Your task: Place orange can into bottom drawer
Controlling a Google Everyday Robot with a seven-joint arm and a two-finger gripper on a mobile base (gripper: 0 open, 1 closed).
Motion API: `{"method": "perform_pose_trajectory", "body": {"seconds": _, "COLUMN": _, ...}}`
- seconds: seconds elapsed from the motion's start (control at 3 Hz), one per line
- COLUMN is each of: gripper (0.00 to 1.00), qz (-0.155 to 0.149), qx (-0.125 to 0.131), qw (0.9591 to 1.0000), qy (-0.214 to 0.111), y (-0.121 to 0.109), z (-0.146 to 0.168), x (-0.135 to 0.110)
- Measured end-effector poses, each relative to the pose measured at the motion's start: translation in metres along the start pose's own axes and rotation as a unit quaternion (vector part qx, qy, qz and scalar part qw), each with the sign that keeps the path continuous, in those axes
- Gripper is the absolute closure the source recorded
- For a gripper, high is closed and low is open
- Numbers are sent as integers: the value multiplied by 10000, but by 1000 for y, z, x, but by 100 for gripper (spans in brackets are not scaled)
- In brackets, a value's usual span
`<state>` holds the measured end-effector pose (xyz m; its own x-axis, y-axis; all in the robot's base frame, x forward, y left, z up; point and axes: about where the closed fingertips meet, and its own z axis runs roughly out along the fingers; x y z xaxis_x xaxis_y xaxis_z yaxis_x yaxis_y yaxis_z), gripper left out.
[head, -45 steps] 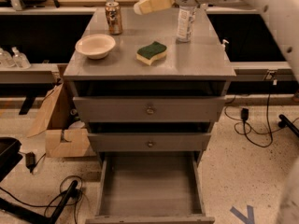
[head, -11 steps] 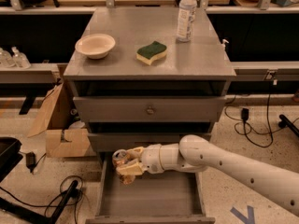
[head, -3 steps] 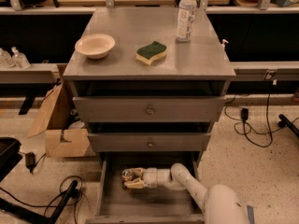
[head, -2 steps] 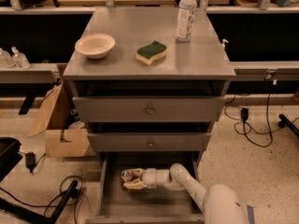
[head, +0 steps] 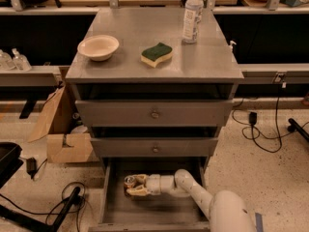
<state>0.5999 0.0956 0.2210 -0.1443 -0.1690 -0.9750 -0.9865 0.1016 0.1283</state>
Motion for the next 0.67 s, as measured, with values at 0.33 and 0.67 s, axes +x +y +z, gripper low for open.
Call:
{"method": "perform_pose_trajectory", "body": {"seconds": 0.33, "gripper": 5, "qz": 5, "qx": -21, "qw": 10000, "qy": -6, "y": 1, "z": 2, "x": 0}}
{"method": "perform_pose_trajectory", "body": {"seconds": 0.67, "gripper": 0, "qz": 7, "qx": -32, "qw": 10000, "qy": -9, "y": 2, "z": 4, "x": 0}}
